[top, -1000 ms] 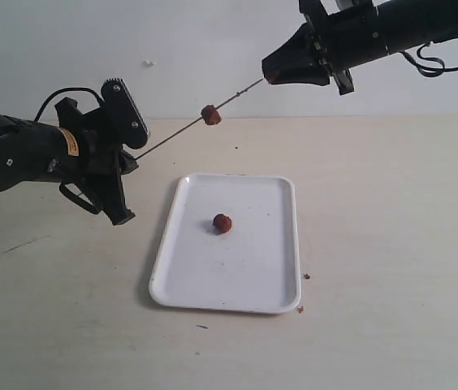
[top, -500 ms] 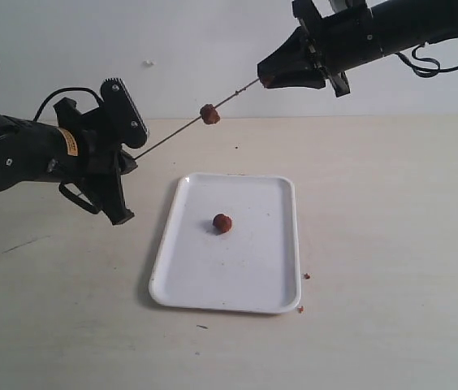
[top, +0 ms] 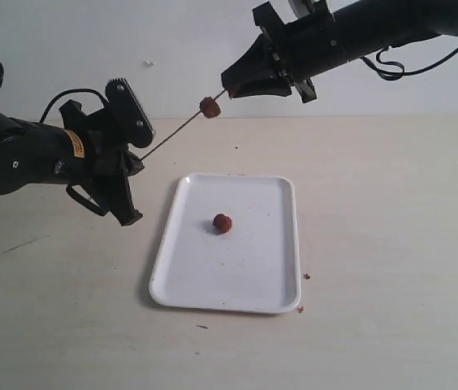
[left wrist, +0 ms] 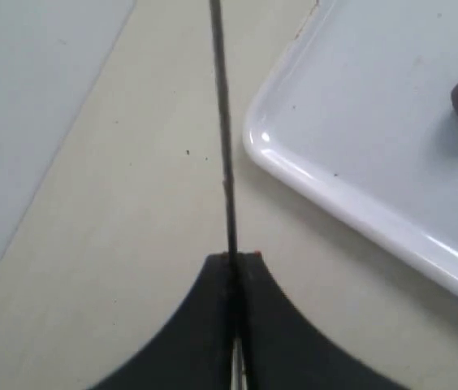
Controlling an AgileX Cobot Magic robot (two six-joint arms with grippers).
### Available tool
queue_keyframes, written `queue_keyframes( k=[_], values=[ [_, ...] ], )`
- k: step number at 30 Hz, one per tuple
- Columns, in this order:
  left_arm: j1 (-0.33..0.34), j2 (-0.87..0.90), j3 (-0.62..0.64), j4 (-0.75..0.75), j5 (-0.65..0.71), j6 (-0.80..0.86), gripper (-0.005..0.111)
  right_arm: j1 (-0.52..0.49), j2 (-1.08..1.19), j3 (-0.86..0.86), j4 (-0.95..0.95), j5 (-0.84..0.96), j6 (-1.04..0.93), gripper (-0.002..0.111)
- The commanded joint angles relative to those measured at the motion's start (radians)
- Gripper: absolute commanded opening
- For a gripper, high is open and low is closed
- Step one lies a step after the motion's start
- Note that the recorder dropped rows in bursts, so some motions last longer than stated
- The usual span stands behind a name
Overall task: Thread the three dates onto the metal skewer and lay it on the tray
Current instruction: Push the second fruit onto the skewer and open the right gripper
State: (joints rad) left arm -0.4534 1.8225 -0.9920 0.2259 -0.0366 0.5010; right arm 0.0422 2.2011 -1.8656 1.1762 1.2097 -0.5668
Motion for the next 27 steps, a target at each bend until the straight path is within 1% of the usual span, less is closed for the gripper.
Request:
queue_keyframes(
  k=[1, 5, 7, 10, 11, 13, 14, 15, 20, 27],
  values=[
    [-0.013, 0.002, 0.000, -0.001, -0.040, -0.030, 0.000, 0.025, -0.002, -0.007, -0.011, 0.011, -0.017, 0.023],
    [-0.013, 0.002, 0.000, -0.001, -0.047, -0.041, 0.000, 0.039, -0.002, -0.007, -0.051, 0.011, -0.015, 0.023],
    [-0.013, 0.002, 0.000, -0.001, -0.047, -0.041, 0.000, 0.039, -0.002, -0.007, -0.051, 0.011, -0.015, 0.025],
    [-0.013, 0.002, 0.000, -0.001, -0.047, -0.045, 0.000, 0.037, -0.002, -0.007, -0.053, 0.011, -0.015, 0.037],
    [-0.013, 0.002, 0.000, -0.001, -0.047, -0.045, 0.000, 0.037, -0.002, -0.007, -0.059, 0.011, -0.015, 0.045],
    [-0.013, 0.002, 0.000, -0.001, -0.047, -0.049, 0.000, 0.037, -0.002, -0.007, -0.068, 0.011, -0.015, 0.057],
    [-0.013, 0.002, 0.000, -0.001, -0.047, -0.049, 0.000, 0.037, -0.002, -0.007, -0.068, 0.011, -0.017, 0.062],
    [-0.013, 0.002, 0.000, -0.001, -0.047, -0.052, 0.000, 0.037, -0.002, -0.007, -0.068, 0.011, -0.020, 0.065],
    [-0.013, 0.002, 0.000, -0.001, -0.044, -0.059, 0.000, 0.014, -0.003, -0.007, -0.072, 0.011, -0.035, 0.066],
    [-0.011, 0.002, 0.000, -0.001, -0.027, -0.061, 0.000, -0.060, -0.003, -0.007, -0.127, 0.011, -0.035, 0.068]
  ],
)
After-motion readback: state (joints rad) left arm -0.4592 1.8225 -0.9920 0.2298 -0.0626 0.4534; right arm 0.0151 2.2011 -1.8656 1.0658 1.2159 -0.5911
